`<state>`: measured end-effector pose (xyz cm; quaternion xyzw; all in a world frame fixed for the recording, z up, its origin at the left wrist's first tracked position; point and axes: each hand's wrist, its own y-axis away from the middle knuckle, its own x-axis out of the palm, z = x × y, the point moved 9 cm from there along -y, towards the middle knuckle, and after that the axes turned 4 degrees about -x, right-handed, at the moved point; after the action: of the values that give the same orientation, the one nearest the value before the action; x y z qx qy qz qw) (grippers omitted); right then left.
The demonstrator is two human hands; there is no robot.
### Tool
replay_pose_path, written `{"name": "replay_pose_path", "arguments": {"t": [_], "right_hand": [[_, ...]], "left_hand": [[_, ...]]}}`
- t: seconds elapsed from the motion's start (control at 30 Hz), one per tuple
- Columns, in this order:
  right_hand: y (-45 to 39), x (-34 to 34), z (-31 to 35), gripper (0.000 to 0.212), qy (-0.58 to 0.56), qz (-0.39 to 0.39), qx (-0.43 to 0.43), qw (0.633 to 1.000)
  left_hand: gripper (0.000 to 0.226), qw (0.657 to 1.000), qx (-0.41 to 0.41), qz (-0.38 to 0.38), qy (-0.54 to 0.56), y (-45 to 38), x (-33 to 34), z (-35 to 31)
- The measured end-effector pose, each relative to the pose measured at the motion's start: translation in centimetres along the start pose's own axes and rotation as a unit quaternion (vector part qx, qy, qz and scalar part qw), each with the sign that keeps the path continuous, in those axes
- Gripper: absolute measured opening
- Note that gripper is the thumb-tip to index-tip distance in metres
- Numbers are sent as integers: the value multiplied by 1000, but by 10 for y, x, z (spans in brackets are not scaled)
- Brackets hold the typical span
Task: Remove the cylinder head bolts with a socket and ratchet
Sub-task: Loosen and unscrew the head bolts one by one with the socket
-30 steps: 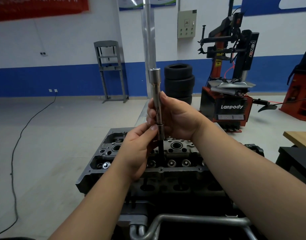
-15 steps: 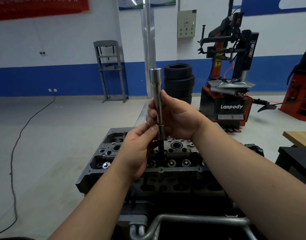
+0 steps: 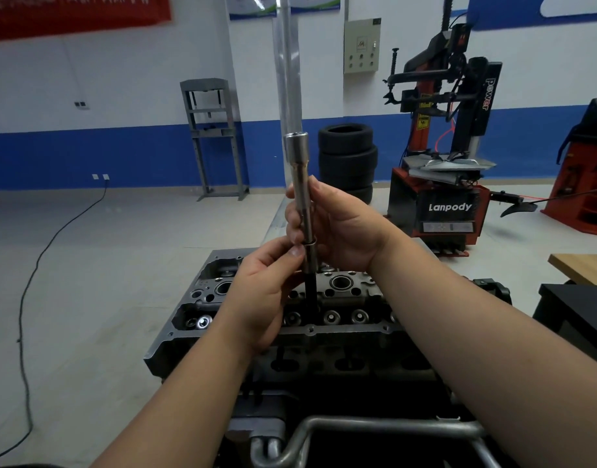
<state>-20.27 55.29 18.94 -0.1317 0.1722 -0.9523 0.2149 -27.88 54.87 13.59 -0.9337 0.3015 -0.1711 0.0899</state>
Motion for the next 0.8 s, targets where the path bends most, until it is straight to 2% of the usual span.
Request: {"name": "replay_pose_path", "arguments": {"t": [0.1, 0.23, 0.4, 0.5, 0.67, 0.8], "right_hand": [[1, -2, -2, 32, -22, -10, 11, 1000], [1, 2, 1, 44, -45, 14, -10, 999], [-2, 2, 1, 37, -44, 18, -13, 999], [0, 1, -1, 32, -16, 9, 1, 1000], [2, 4, -1, 39, -25, 12, 13, 1000], [1, 7, 2, 45, -25, 29, -10, 999]], "left_hand": [[13, 1000, 15, -23, -5, 2, -2, -2], [19, 998, 33, -53, -10, 1, -6, -3], [13, 1000, 4, -17, -19, 1, 2, -2], [26, 1000, -19, 4, -21, 1, 3, 0], [18, 1000, -7, -13, -24, 2, 0, -1], [15, 999, 1, -29, -25, 0, -3, 0]]}}
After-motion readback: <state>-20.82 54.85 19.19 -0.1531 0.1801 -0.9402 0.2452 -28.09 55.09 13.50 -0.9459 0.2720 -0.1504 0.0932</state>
